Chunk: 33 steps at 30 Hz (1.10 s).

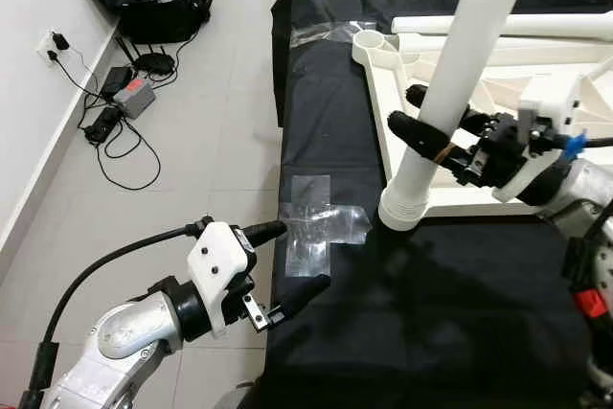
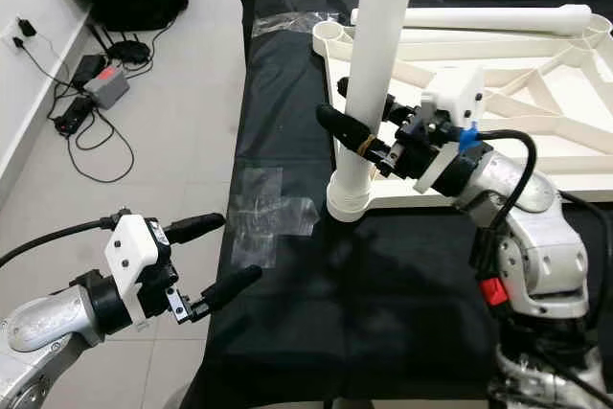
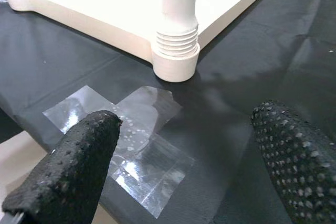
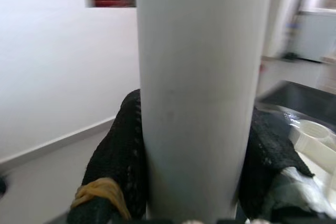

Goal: Building children table

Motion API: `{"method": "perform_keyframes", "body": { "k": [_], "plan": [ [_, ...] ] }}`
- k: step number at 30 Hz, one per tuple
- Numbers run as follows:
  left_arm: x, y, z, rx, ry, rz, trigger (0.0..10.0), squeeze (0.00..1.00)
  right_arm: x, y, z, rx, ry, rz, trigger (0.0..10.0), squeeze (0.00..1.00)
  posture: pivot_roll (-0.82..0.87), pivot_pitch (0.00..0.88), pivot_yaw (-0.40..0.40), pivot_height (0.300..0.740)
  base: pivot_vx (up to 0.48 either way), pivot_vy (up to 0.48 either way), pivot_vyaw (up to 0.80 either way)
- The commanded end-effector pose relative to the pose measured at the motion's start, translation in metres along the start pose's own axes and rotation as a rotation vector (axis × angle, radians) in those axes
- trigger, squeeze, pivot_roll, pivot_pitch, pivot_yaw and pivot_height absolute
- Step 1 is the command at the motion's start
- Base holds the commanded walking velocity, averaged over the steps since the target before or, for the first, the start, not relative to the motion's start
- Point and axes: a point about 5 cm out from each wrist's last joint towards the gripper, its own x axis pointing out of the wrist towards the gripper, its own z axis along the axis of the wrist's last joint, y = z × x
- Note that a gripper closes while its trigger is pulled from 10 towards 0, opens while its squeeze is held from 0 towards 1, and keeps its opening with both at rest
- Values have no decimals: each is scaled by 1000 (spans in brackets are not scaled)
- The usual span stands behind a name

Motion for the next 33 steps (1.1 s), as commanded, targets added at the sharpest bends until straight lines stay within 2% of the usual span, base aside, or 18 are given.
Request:
{"method": "perform_keyframes", "body": {
  "k": [1, 2, 4, 7, 9, 16, 21, 22, 23, 24, 25, 28, 29, 31, 32, 33],
  "plan": [
    [0, -4, 1, 5, -10, 1, 10000, 0, -10, -3, -41, 49, 245, -226, 0, 0, 9, 323, 27, 740, 0, 0, 0],
    [1, -5, 1, 2, -14, 5, 10000, 0, -11, 2, -43, 53, 270, -324, 0, 0, 9, 322, 26, 740, 0, 0, 0],
    [1, -5, 1, 2, -14, 5, 10000, 0, -11, 2, -43, 53, 270, -324, 0, 0, 9, 322, 26, 740, 0, 0, 0],
    [7, -7, 0, 2, -27, 14, 10000, 0, -12, 24, -48, 77, 275, -523, 0, 0, 10, 313, 22, 740, 0, 0, 0],
    [7, -7, 0, 2, -27, 14, 10000, 0, -12, 24, -48, 77, 275, -523, 0, 0, 10, 313, 22, 740, 0, 0, 0],
    [12, -8, 2, 3, -44, 26, 10000, 0, -5, 41, -56, 121, 263, -588, 0, 0, 19, 303, 33, 740, 0, 0, 0],
    [13, -8, 2, 6, -49, 30, 10000, 0, -3, 43, -53, 116, 268, -611, 0, 0, 18, 297, 33, 740, 0, 0, 0],
    [14, -8, 3, 9, -52, 33, 10000, 0, -2, 44, -50, 109, 272, -631, 392, 0, 17, 296, 34, 740, 0, 0, 0],
    [15, -7, 4, 13, -57, 35, 10000, 0, -1, 45, -48, 103, 271, -644, 3412, 0, 17, 297, 36, 740, 0, 0, 0],
    [15, -7, 4, 13, -57, 35, 10000, 0, -1, 45, -48, 103, 271, -644, 3412, 0, 17, 297, 36, 740, 0, 0, 0],
    [16, -6, 5, 18, -64, 39, 10000, 0, 1, 46, -45, 99, 265, -638, 7412, 0, 16, 298, 39, 740, 0, 0, 0],
    [17, -5, 7, 21, -68, 42, 10000, 0, 2, 48, -44, 95, 260, -636, 7412, 0, 16, 298, 40, 740, 0, 0, 0],
    [18, -1, 10, 21, -82, 57, 10000, 0, 3, 49, -43, 87, 253, -630, 10000, 0, 16, 299, 42, 740, 0, 0, 0],
    [18, -1, 10, 21, -82, 57, 10000, 0, 3, 49, -43, 87, 253, -630, 10000, 0, 16, 299, 42, 740, 0, 0, 0],
    [19, 6, 17, 26, -108, 80, 10000, 0, 4, 50, -42, 79, 248, -620, 10000, 0, 16, 299, 43, 740, 0, 0, 0],
    [21, 21, 31, 43, -153, 120, 10000, 0, 4, 51, -42, 77, 244, -612, 10000, 0, 17, 298, 45, 740, 0, 0, 0]
  ]
}}
